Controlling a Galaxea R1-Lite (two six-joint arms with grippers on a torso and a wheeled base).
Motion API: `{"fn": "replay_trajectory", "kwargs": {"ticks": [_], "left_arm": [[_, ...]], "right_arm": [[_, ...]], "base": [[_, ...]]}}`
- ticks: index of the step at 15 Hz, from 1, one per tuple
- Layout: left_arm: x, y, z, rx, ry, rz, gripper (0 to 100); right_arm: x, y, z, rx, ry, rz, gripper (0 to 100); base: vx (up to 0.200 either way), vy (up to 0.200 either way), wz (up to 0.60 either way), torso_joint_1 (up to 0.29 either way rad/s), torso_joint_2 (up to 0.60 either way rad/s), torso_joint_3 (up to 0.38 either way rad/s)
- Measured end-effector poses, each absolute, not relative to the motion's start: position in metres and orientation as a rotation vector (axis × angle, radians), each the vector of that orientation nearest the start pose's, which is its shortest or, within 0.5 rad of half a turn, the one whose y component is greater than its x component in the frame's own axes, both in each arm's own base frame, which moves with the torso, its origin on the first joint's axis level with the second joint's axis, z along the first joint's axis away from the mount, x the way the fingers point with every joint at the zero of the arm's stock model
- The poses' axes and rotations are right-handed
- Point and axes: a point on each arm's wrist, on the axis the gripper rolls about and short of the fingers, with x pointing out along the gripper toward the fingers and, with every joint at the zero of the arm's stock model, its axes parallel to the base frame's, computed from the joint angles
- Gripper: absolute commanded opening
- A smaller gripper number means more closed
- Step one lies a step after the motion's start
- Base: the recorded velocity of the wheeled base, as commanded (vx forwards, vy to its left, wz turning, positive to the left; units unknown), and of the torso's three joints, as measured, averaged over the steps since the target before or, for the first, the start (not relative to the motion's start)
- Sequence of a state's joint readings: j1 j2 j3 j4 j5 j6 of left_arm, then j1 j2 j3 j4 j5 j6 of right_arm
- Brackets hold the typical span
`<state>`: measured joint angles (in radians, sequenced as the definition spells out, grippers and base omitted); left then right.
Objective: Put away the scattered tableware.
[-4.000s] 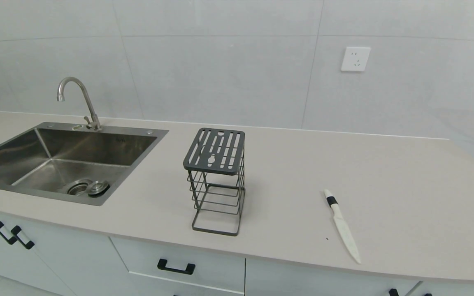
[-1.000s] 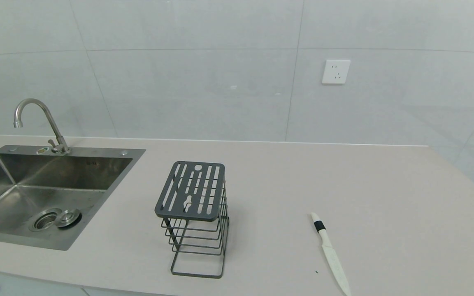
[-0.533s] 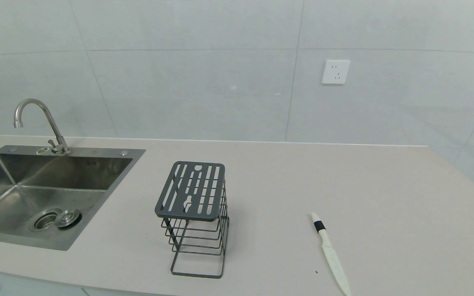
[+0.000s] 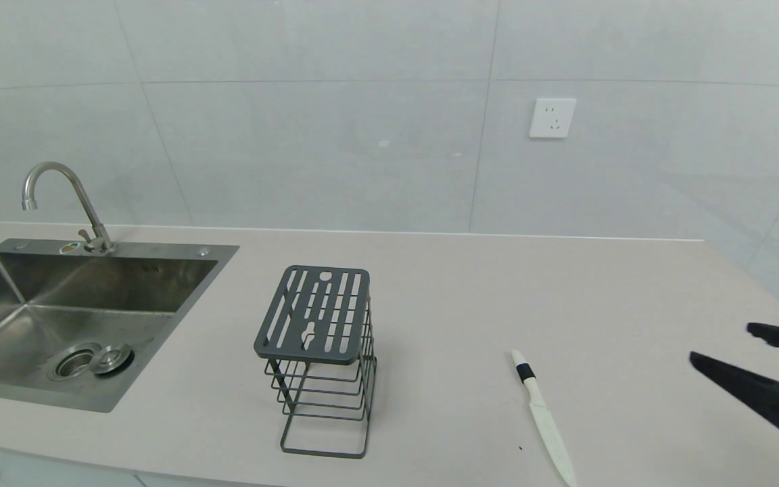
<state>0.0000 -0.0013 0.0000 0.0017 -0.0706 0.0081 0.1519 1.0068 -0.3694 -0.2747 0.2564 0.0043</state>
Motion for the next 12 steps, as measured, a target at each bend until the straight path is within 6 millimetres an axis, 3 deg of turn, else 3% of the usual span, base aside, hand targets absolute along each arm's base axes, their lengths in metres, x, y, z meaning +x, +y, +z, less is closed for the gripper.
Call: {"fn": "replay_trajectory", "kwargs": {"ticks": [4, 7, 12], "left_arm": [[-0.023, -0.002, 0.075, 0.008, 0.0, -0.071, 100], [-0.023, -0.002, 0.075, 0.008, 0.0, -0.069, 100], [-0.023, -0.002, 0.075, 0.009, 0.0, -0.069, 100]], "right_arm": [[0.167, 0.054, 0.128, -0.029, 0.668, 0.471, 100], [0.186, 0.08, 0.101, -0.103, 0.779, 0.485, 100], [0.213, 0.099, 0.074, -0.129, 0.889, 0.462, 100]], "base": [[0.0, 0.0, 0.0, 0.0, 0.0, 0.0], [0.0, 0.0, 0.0, 0.0, 0.0, 0.0], [0.0, 0.0, 0.0, 0.0, 0.0, 0.0]]}}
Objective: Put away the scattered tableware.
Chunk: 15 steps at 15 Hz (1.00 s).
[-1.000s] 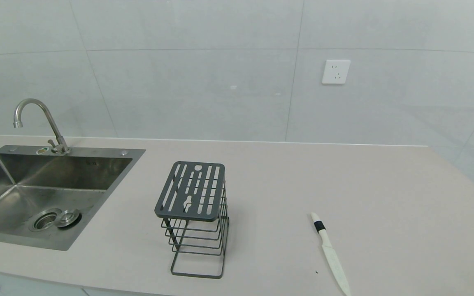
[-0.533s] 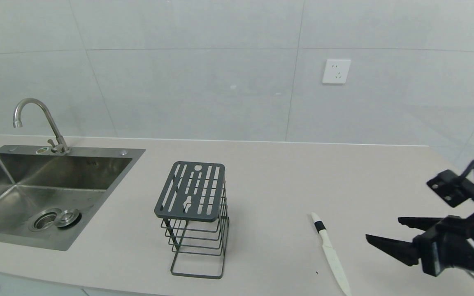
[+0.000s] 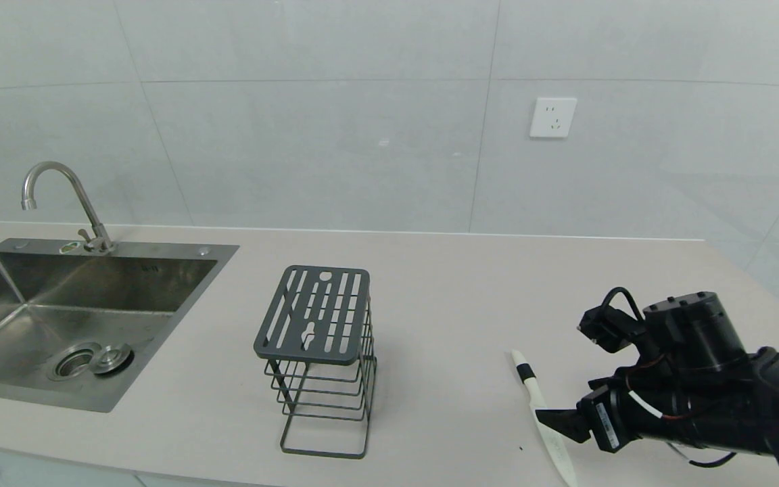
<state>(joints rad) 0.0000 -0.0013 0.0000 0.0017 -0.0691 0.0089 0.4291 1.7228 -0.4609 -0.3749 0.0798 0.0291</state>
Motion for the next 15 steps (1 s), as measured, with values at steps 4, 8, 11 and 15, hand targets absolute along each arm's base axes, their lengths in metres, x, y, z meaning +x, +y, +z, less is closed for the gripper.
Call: {"fn": "replay_trajectory", "kwargs": {"ticks": [4, 8, 11, 15], "left_arm": [[-0.023, -0.002, 0.075, 0.011, 0.0, -0.069, 100], [-0.023, -0.002, 0.075, 0.012, 0.0, -0.068, 100], [-0.023, -0.002, 0.075, 0.012, 0.0, -0.068, 100], [-0.023, -0.001, 0.075, 0.012, 0.0, -0.066, 100]], "right_arm": [[0.233, 0.11, 0.056, -0.153, 0.926, 0.429, 100], [0.248, 0.125, 0.033, -0.102, 0.933, 0.341, 100], [0.246, 0.138, 0.023, -0.117, 0.961, 0.35, 100], [0.247, 0.134, 0.019, -0.143, 0.962, 0.285, 100]], "base": [[0.0, 0.0, 0.0, 0.0, 0.0, 0.0], [0.0, 0.0, 0.0, 0.0, 0.0, 0.0], [0.0, 0.0, 0.0, 0.0, 0.0, 0.0], [0.0, 0.0, 0.0, 0.0, 0.0, 0.0]]}}
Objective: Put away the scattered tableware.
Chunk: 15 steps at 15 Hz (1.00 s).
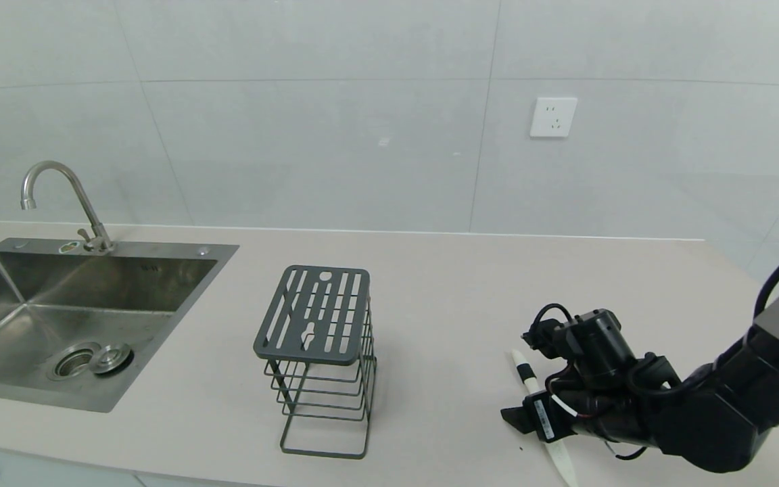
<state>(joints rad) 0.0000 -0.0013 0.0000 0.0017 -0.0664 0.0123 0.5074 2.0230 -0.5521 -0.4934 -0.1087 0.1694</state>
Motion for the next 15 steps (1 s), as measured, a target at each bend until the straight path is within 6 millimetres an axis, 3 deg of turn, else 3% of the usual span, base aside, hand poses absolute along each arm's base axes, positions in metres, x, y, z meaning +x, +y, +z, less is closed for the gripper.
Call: {"fn": "replay_trajectory", "kwargs": {"ticks": [4, 5, 15], "left_arm": [[-0.0229, -0.0015, 0.0753, 0.012, 0.0, -0.066, 100], [-0.0229, -0.0015, 0.0753, 0.012, 0.0, -0.066, 100], [-0.0229, -0.0015, 0.0753, 0.012, 0.0, -0.066, 100]], "right_arm": [[0.2456, 0.1232, 0.0145, -0.152, 0.98, 0.226, 100], [0.2445, 0.1225, 0.0137, -0.157, 0.984, 0.227, 0], [0.2447, 0.1237, 0.0089, -0.167, 0.995, 0.23, 0]], "base": [[0.0, 0.0, 0.0, 0.0, 0.0, 0.0], [0.0, 0.0, 0.0, 0.0, 0.0, 0.0], [0.0, 0.0, 0.0, 0.0, 0.0, 0.0]]}}
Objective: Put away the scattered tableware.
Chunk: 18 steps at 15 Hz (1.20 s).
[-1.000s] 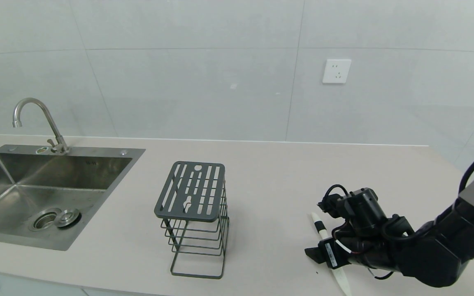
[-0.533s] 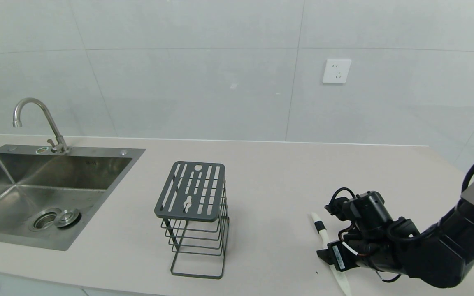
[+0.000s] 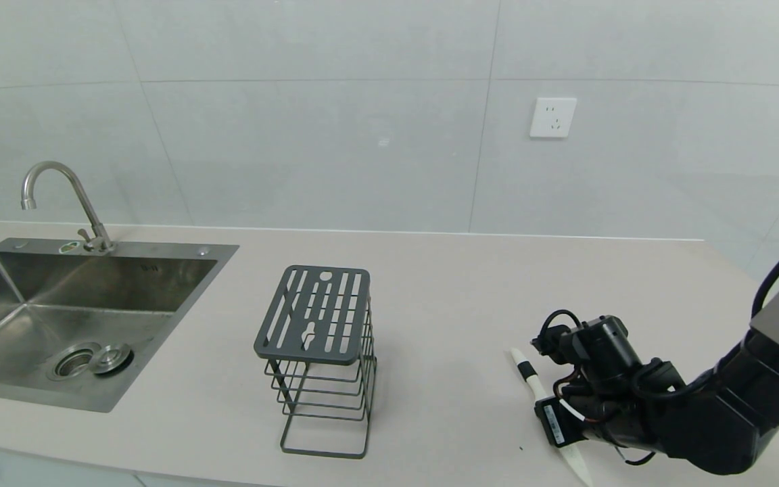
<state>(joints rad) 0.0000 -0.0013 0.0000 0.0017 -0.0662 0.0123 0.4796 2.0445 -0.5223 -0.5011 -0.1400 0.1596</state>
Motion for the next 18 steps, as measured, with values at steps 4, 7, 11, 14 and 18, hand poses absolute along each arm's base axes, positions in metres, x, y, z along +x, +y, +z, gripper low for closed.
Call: {"fn": "replay_trajectory", "kwargs": {"ticks": [4, 7, 11, 14, 18], "left_arm": [[-0.023, -0.001, 0.075, 0.012, 0.0, -0.066, 100], [-0.023, -0.001, 0.075, 0.012, 0.0, -0.066, 100], [-0.023, -0.001, 0.075, 0.012, 0.0, -0.066, 100], [-0.023, -0.001, 0.075, 0.014, 0.0, -0.066, 100], [-0.023, -0.001, 0.075, 0.011, 0.0, -0.066, 100]], "right_arm": [[0.245, 0.124, 0.005, -0.175, 1.006, 0.23, 0], [0.246, 0.126, 0.001, -0.184, 1.017, 0.233, 0], [0.246, 0.126, -0.002, -0.188, 1.026, 0.232, 0], [0.249, 0.128, -0.007, -0.192, 1.033, 0.233, 0], [0.254, 0.132, -0.004, -0.179, 0.992, 0.243, 0]], "base": [[0.0, 0.0, 0.0, 0.0, 0.0, 0.0], [0.0, 0.0, 0.0, 0.0, 0.0, 0.0], [0.0, 0.0, 0.0, 0.0, 0.0, 0.0], [0.0, 0.0, 0.0, 0.0, 0.0, 0.0], [0.0, 0.0, 0.0, 0.0, 0.0, 0.0]]}}
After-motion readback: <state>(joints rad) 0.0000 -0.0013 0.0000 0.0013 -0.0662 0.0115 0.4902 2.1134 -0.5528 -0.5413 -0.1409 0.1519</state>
